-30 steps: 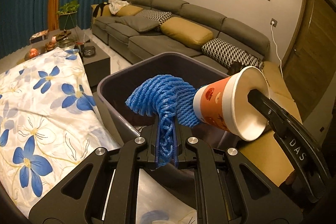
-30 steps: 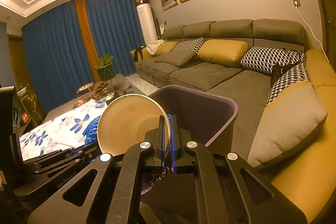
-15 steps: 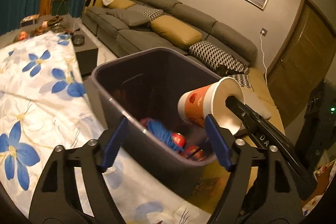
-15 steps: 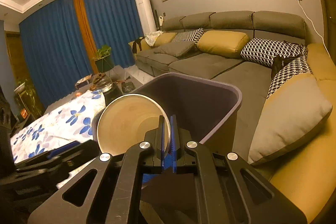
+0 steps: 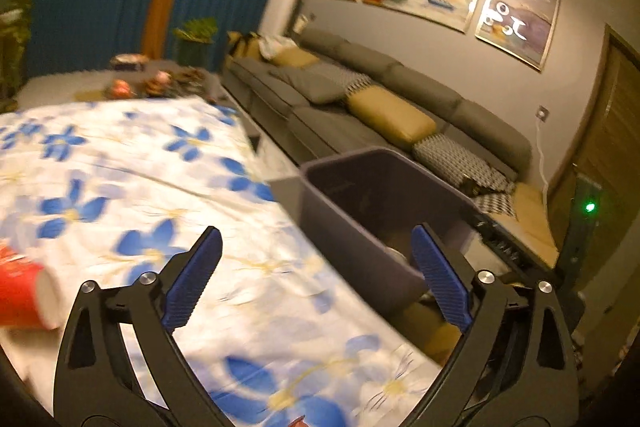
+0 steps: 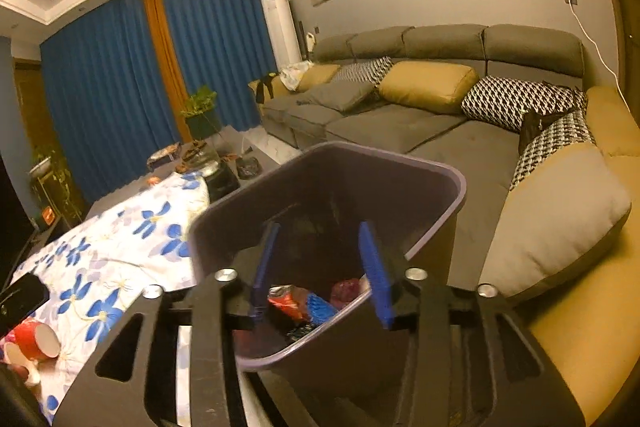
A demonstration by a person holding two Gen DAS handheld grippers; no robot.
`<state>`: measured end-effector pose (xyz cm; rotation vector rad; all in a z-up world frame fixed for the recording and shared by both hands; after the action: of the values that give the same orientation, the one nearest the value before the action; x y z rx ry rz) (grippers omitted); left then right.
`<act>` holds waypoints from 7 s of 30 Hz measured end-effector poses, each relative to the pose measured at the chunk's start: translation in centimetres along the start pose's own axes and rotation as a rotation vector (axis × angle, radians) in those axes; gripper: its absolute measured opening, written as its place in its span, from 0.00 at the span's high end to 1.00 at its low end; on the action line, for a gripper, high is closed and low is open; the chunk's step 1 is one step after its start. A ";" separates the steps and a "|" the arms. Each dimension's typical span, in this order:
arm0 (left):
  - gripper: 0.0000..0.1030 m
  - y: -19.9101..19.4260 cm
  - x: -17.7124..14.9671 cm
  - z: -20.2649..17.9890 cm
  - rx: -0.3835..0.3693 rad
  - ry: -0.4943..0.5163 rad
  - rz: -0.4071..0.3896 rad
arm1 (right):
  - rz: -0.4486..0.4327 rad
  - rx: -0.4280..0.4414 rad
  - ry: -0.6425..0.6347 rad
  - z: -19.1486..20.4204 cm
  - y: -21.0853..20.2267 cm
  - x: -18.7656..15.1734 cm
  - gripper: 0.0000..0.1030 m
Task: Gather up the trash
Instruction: 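Open both grippers to drop the net and white cup into the bin, then return both grippers to the table above the remaining cups and bags, then close the right gripper on the orange-white cup while the left grasps the pink bag, then carry the orange-white cup and pink bag with both grippers over the grey bin, then open both grippers to drop the pink bag and orange-white cup into the bin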
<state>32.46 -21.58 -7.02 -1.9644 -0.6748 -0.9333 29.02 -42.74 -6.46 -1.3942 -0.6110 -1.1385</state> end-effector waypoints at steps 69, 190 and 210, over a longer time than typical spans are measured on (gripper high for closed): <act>0.07 -33.1 -6.1 29.0 0.647 -0.240 -0.284 | 0.263 0.614 -0.655 44.0 -10.7 -21.1 0.19; 1.00 0.1 4.3 -8.8 -0.147 0.264 0.015 | -0.086 -0.036 -0.109 2.3 -2.5 3.4 0.19; 1.00 8.1 4.4 -11.6 -0.190 0.289 0.100 | -0.069 -0.076 -0.098 -0.3 1.4 3.3 0.19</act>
<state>36.83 -35.13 -2.81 -1.9529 -0.3308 -1.2254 31.45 -44.11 -4.18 -1.5113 -0.6961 -1.1631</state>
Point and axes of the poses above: each gripper's, at about its wrist camera, not at the fingertips, and y roughly the way its jaws point, z to its left, x to its top, the point moved 10 cm from there along y, roughly the way its jaws point, and after that the axes turned 4 degrees about -y, right-handed, at the moved point
